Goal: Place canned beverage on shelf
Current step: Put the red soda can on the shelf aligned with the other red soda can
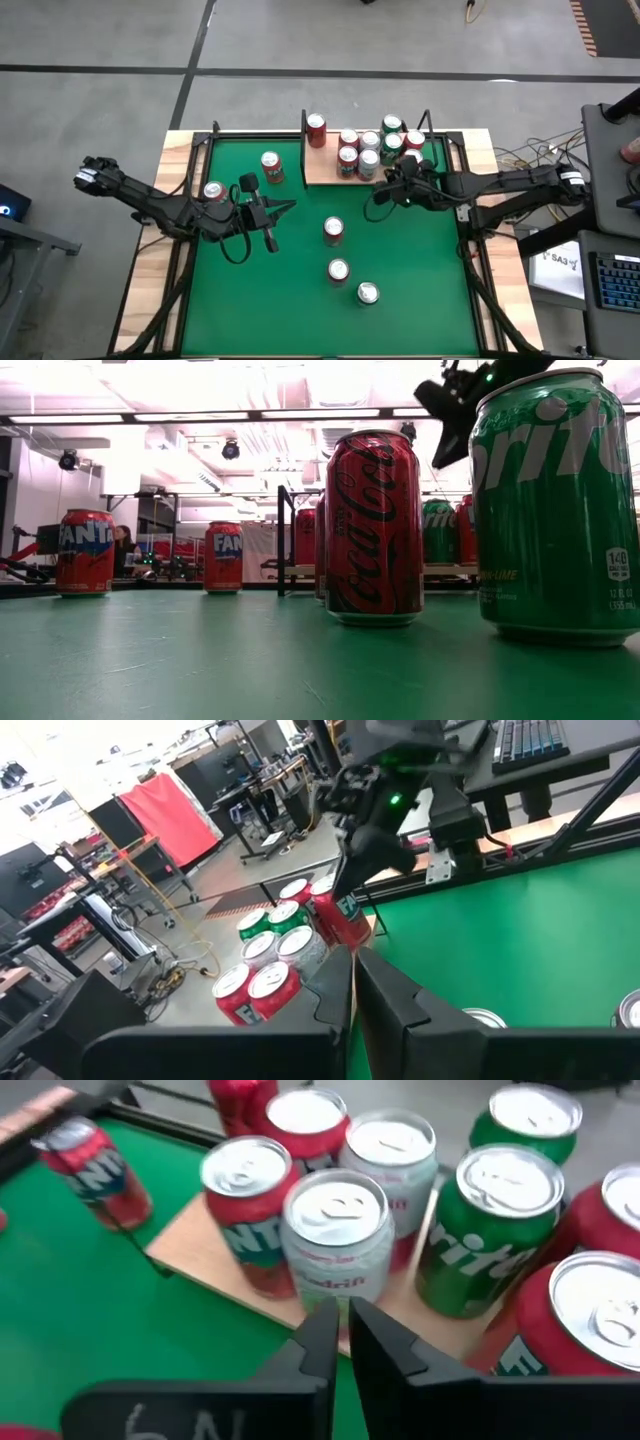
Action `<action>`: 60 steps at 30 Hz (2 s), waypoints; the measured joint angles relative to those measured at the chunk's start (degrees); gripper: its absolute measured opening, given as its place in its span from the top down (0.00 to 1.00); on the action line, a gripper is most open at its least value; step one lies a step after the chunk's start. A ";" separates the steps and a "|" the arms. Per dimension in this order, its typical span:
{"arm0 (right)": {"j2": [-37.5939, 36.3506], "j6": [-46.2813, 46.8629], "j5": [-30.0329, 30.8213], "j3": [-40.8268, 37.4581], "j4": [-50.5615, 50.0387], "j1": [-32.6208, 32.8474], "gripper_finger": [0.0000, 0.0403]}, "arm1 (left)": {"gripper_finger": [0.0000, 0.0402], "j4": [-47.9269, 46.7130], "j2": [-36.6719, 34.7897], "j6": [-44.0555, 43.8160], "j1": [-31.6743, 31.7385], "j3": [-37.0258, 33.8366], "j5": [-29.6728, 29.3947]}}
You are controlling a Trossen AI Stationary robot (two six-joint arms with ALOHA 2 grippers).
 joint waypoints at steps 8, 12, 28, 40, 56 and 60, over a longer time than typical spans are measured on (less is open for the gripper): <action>1.20 0.12 -9.42 0.00 -0.33 -9.19 0.98 | 1.00 -0.21 -0.02 -0.82 0.02 0.00 0.00; 1.20 0.63 -10.55 0.00 -0.82 -10.63 0.98 | 1.00 -0.22 -0.02 -0.83 0.01 0.00 0.00; 1.22 4.60 -7.04 0.00 -7.65 -10.59 0.98 | 1.00 -0.37 0.05 -0.85 0.00 0.00 0.00; 1.22 5.70 -5.65 0.00 -8.72 -10.59 0.98 | 1.00 -0.35 0.07 -0.85 0.01 0.00 -0.01; 1.22 8.17 -3.67 0.00 -12.59 -10.59 0.98 | 1.00 -0.35 0.37 -0.87 0.01 0.00 -0.02; 1.22 8.18 -3.62 0.00 -12.61 -10.59 0.98 | 1.00 -0.35 0.38 -0.87 0.02 0.00 -0.02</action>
